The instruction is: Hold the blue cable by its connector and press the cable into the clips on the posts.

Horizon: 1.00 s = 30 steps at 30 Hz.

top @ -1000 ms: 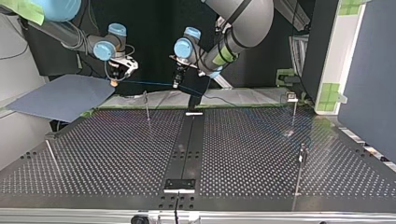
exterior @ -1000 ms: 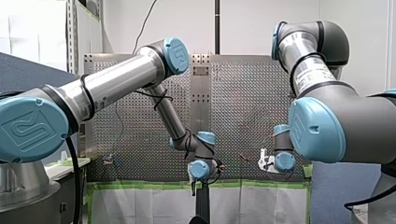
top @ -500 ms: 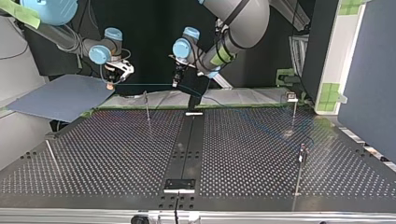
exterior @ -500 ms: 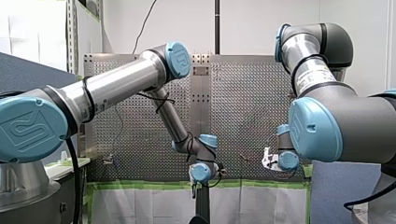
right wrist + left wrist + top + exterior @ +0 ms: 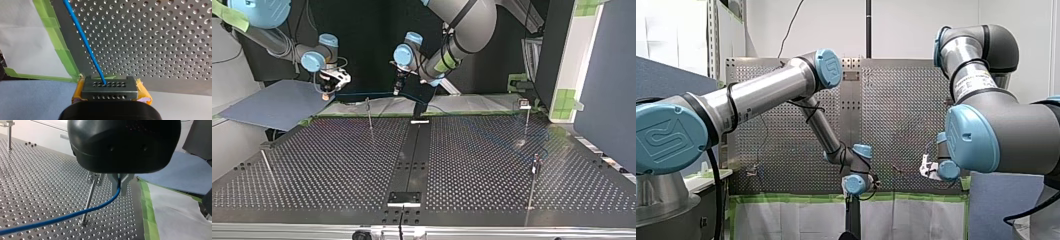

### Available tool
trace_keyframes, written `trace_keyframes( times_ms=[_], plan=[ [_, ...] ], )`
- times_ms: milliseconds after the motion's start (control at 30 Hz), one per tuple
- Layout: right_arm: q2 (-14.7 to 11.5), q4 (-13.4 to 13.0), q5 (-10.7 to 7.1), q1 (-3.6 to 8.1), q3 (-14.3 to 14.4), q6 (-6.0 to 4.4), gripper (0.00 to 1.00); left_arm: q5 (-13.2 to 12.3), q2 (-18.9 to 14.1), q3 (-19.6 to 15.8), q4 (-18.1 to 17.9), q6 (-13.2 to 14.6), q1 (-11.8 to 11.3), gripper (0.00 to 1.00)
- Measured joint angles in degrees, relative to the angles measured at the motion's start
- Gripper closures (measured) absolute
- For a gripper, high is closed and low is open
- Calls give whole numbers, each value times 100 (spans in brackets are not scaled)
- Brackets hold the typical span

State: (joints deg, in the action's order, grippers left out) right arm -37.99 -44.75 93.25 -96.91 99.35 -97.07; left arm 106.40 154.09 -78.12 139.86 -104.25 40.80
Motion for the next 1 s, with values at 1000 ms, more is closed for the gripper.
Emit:
trace_keyframes(
  times_ms=[1000],
  plan=[
    [6, -2, -72, 182, -133, 5, 100, -97, 2, 431, 218, -150, -170, 100]
  ],
)
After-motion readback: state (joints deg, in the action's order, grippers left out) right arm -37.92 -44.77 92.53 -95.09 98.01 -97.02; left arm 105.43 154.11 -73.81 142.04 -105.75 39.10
